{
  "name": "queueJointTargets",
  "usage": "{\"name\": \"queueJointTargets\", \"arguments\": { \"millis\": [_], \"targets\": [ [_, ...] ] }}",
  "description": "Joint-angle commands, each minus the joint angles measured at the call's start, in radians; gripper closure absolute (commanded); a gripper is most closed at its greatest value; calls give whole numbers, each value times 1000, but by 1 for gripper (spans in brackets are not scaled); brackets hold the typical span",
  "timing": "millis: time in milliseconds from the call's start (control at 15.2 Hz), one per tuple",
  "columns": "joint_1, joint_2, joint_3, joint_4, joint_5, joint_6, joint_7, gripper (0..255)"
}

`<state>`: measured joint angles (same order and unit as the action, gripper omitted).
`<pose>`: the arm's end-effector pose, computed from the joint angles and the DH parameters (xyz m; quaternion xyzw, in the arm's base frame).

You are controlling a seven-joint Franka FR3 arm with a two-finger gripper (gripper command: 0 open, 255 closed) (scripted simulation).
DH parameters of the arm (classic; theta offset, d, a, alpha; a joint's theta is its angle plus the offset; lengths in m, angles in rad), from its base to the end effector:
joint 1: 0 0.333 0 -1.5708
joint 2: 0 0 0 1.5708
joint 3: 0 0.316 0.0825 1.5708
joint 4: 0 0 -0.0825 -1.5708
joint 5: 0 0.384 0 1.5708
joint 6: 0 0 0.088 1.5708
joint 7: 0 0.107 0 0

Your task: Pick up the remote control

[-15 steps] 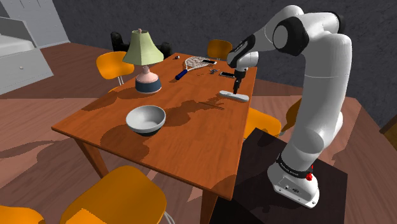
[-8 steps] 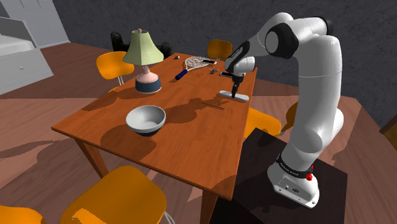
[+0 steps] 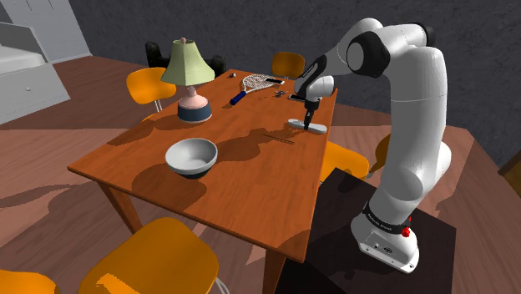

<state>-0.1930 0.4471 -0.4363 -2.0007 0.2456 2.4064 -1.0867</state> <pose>0.4967 -0.3493 0.2529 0.9877 0.1562 -0.0028 0.0110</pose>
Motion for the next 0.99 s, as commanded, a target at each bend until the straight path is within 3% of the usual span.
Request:
{"name": "queueJointTargets", "arguments": {
  "millis": [0,924],
  "targets": [
    [0,2,0,-1,0,1,0,255],
    [28,-98,-37,25,-64,-116,42,255]
  ]
}}
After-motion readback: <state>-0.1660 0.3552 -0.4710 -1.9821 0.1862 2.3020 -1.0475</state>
